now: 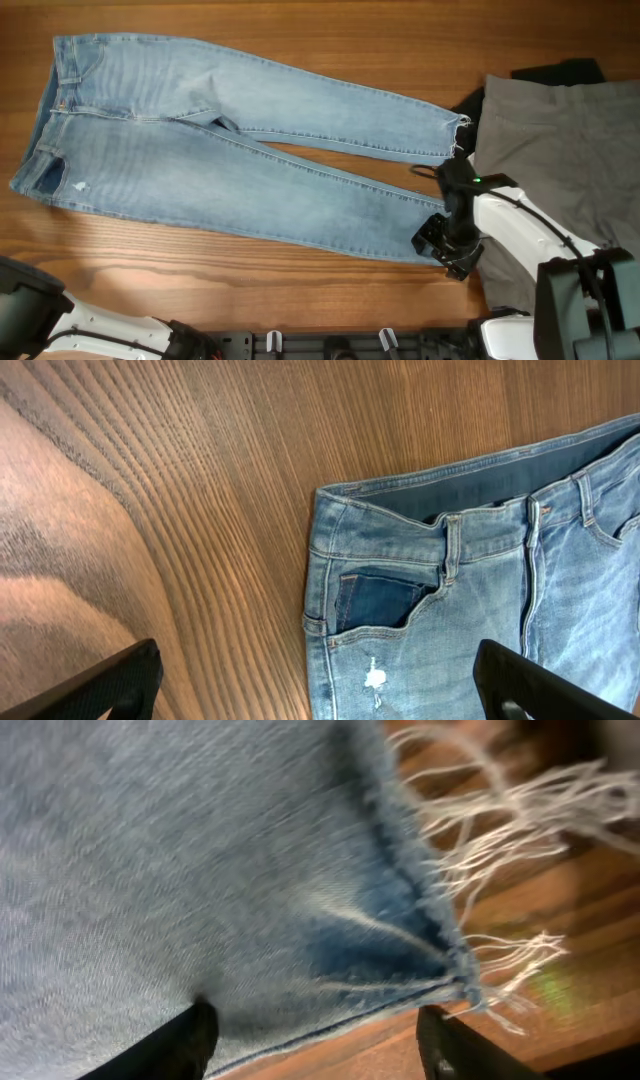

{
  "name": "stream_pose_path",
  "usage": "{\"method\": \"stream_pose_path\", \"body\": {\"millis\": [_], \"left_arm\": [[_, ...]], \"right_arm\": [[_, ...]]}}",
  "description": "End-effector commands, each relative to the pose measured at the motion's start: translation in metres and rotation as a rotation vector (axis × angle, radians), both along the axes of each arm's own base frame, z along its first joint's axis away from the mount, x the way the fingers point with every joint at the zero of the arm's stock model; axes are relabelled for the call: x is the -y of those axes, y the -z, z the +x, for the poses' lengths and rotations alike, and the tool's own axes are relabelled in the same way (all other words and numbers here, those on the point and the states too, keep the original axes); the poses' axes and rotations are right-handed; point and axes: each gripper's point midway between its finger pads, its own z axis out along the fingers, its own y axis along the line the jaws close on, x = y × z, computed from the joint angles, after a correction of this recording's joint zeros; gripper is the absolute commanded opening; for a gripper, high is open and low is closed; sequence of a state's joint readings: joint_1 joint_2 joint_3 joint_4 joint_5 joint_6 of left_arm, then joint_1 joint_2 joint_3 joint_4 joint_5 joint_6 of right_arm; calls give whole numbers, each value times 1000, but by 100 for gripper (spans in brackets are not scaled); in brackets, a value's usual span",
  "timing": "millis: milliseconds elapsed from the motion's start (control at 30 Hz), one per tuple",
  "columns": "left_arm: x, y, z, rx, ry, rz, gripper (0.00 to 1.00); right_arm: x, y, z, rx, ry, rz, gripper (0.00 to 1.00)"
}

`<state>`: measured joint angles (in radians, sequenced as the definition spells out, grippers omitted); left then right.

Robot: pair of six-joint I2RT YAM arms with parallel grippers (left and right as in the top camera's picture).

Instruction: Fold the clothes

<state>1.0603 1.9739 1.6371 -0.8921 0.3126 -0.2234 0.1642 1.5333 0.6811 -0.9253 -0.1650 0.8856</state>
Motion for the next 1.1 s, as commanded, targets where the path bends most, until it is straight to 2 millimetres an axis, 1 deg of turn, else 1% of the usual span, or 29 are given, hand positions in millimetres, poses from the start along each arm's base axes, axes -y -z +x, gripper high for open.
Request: {"method": "stream_pose_path", "body": {"millis": [0,33,67,133,167,200,233,267,300,333,367,433,467,500,567,600,633,667,700,733,767,833,867,900,933,1000,1067], "left_arm": [[5,2,6,10,21,-11,97],[8,3,10,9,32,-11,96],[9,3,12,9,38,-12,95],[15,4,17,1,54,-16,92],[18,6,19,-12,63,-13,86],[22,12,18,-38,68,-14,82],[28,26,14,-83,73,-20,82],[31,41,10,-123,72,-22,86],[34,54,8,-137,74,-24,91],[37,72,7,-138,76,-34,89],[38,85,10,-126,81,-44,73],[36,100,19,-83,92,-49,60],[36,108,24,-63,99,-59,50],[36,115,25,-69,100,-66,40],[36,127,28,-71,105,-70,39],[37,132,31,-71,109,-71,34],[39,134,33,-72,116,-73,18],[45,133,36,-60,127,-93,4],[51,128,36,-52,132,-116,4],[55,119,33,-55,116,-134,4],[56,110,31,-54,103,-138,4],[57,76,25,-51,51,-133,4],[56,54,22,-34,15,-123,4],[55,21,17,0,-40,-103,4],[52,-26,11,56,-78,-33,4],[47,-89,-3,117,-111,124,4],[47,-155,-29,153,-174,324,4]], "right_arm": [[25,14,-5,3,47,-68,36],[27,13,-1,21,2,-53,12],[27,10,3,28,-1,-51,8],[23,-1,20,71,-54,-25,5],[23,-9,29,92,-80,-21,5],[22,-18,40,124,-113,-14,5],[22,-26,49,148,-129,-11,4],[21,-35,61,181,-148,-7,5],[20,-40,67,194,-151,-7,5],[20,-45,72,211,-166,-4,5],[19,-47,75,220,-177,-3,5],[19,-48,75,222,-185,-2,5],[19,-48,76,225,-195,-1,5],[19,-48,75,224,-195,-1,5],[19,-48,77,229,-195,-2,5],[19,-48,78,234,-196,-2,5],[19,-50,79,236,-198,-2,5],[22,-55,81,239,-200,-15,5],[27,-64,85,243,-203,-46,4],[34,-79,91,257,-207,-95,4],[39,-89,94,267,-209,-120,4],[45,-125,104,316,-209,-163,4],[45,-137,107,336,-208,-167,4],[45,-160,113,381,-204,-168,5],[45,-177,115,411,-201,-173,5],[53,-203,112,438,-199,-215,5],[59,-221,105,444,-203,-251,5]]}}
